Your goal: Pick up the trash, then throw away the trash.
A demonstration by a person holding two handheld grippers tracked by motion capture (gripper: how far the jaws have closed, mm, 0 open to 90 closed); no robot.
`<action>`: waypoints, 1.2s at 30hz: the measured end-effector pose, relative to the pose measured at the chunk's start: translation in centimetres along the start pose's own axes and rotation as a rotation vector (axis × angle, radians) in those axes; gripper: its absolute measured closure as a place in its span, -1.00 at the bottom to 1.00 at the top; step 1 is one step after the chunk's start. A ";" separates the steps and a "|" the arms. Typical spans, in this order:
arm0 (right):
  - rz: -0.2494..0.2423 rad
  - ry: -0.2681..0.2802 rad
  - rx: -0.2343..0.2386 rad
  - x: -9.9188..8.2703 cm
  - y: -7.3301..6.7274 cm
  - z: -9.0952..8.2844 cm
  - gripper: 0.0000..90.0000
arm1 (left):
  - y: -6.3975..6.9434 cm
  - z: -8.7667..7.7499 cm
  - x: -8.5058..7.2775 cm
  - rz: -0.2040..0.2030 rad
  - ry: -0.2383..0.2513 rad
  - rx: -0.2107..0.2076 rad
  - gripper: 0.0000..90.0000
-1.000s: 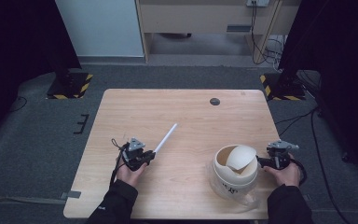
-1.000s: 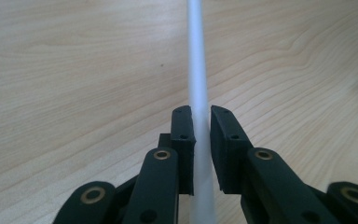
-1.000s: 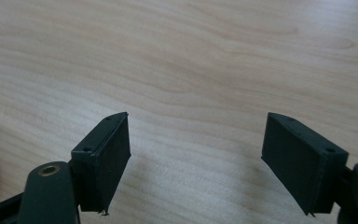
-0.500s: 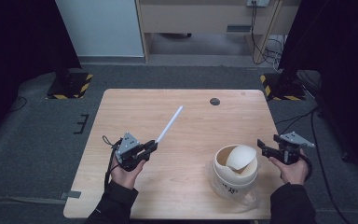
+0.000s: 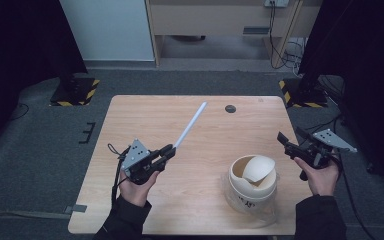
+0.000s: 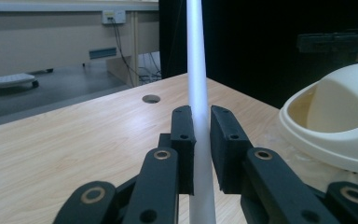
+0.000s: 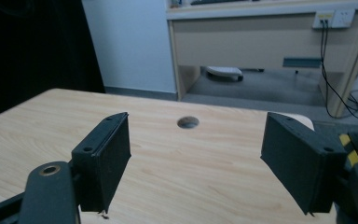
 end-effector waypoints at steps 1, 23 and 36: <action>-0.003 0.006 0.003 0.2 -0.2 -0.1 -0.48 | 0.1 -0.1 0.1 0.000 0.004 -0.003 0.76; -0.033 0.119 0.201 6.6 -7.4 -0.9 -0.55 | 2.9 -0.6 2.6 0.041 0.107 -0.036 0.76; -0.012 0.123 0.344 7.6 -11.6 -0.8 -0.43 | 6.4 0.7 4.4 0.074 0.158 -0.086 0.76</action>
Point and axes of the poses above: each handheld gripper's, and its own axes: z roughly forward along the jaws, x roughly out of its top, y roughly to its right, the point moved 9 cm from there along z, roughly forward along the jaws, and after that the axes turned 13 degrees about x, right-handed, at the moved point
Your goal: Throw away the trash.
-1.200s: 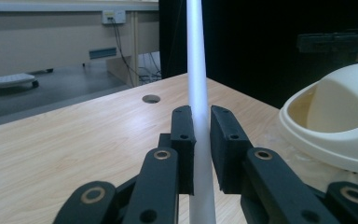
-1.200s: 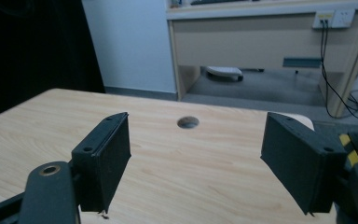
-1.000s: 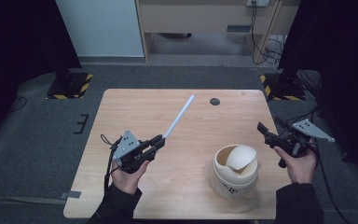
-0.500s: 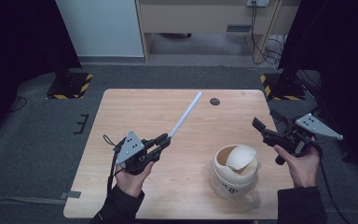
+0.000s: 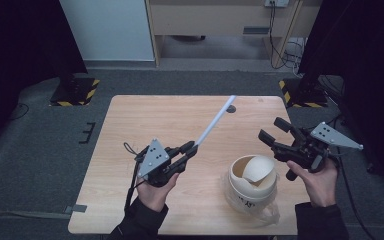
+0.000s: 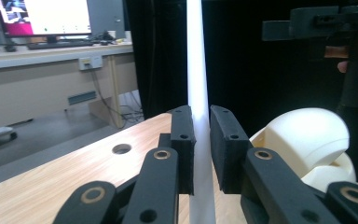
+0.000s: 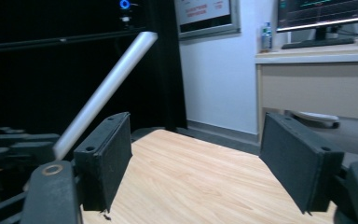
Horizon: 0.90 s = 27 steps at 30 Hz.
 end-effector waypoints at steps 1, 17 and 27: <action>0.002 -0.001 0.007 0.1 -0.3 0.1 -0.41 | 0.2 0.2 0.0 0.000 0.001 -0.002 0.76; 0.047 0.015 0.089 0.1 -1.9 1.0 -0.08 | 5.9 2.4 -0.1 0.042 0.006 -0.126 0.76; 0.175 0.063 0.188 -0.3 -2.8 1.3 0.56 | 7.0 2.0 -0.7 0.049 -0.007 -0.166 0.76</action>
Point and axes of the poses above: each handheld gripper's, and its own axes: z roughly forward along the jaws, x roughly out of its top, y roughly to its right, the point moved 9 cm from there along z, roughly forward along the jaws, and after that the axes turned 13 degrees about x, right-handed, at the moved point
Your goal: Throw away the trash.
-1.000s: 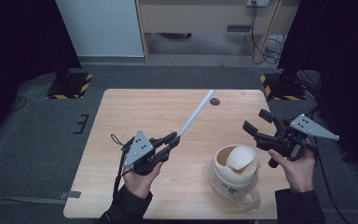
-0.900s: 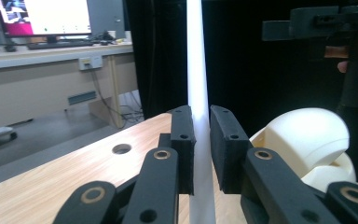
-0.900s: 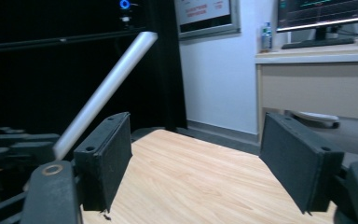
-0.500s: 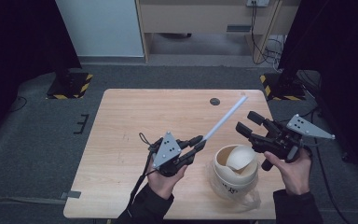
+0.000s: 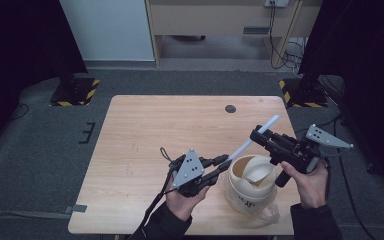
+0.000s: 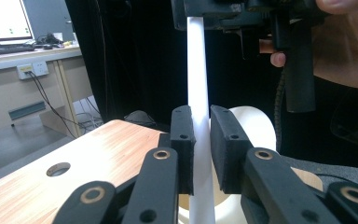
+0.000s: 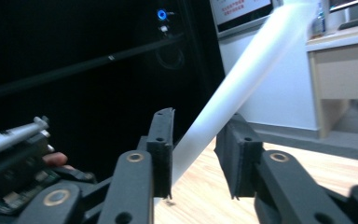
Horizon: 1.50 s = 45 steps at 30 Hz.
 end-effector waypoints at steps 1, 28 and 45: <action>0.019 0.006 0.017 -0.1 -0.1 0.0 0.60 | -0.1 0.0 -0.1 -0.002 -0.005 -0.001 0.75; -0.175 0.067 -0.129 1.6 0.9 -1.2 0.79 | -15.2 -12.4 -17.7 -0.221 -0.533 0.345 -0.25; -0.178 -0.086 -0.145 -0.1 1.3 -1.1 0.67 | -16.4 -11.7 -19.8 -0.227 -0.648 0.368 -0.53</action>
Point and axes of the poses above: each handheld gripper's, and its own axes: z roughly forward along the jaws, x roughly out of its top, y roughly to its right, the point moved 9 cm from there along z, roughly forward along the jaws, and after that the axes turned 13 degrees about x, right-handed, at the moved point
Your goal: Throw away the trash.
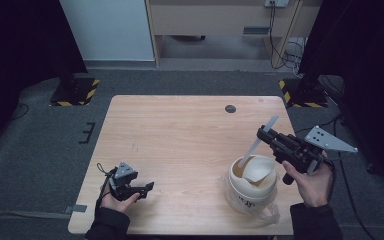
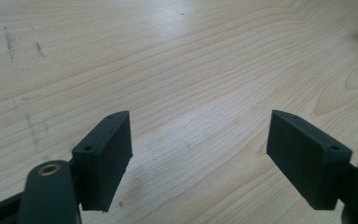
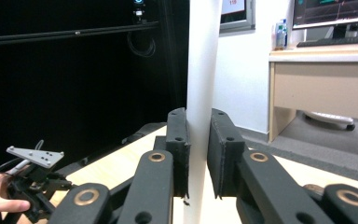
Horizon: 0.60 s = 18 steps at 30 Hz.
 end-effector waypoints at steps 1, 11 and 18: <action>0.010 0.002 0.005 -0.1 0.0 0.1 0.57 | -0.1 0.1 0.0 -0.001 -0.005 0.002 -0.53; -0.002 0.079 -0.085 1.0 2.1 -1.3 -0.15 | -0.5 0.2 -0.1 0.002 -0.013 0.011 -0.55; 0.014 0.085 -0.216 -0.4 5.8 -2.9 -0.48 | -0.9 0.4 -0.1 0.001 -0.017 0.017 -0.57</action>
Point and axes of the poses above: each handheld gripper's, and its own axes: z roughly forward along the jaws, x roughly out of its top, y roughly to its right, the point moved 9 cm from there along z, roughly forward along the jaws, and after that the axes turned 13 degrees about x, right-handed, at the moved point
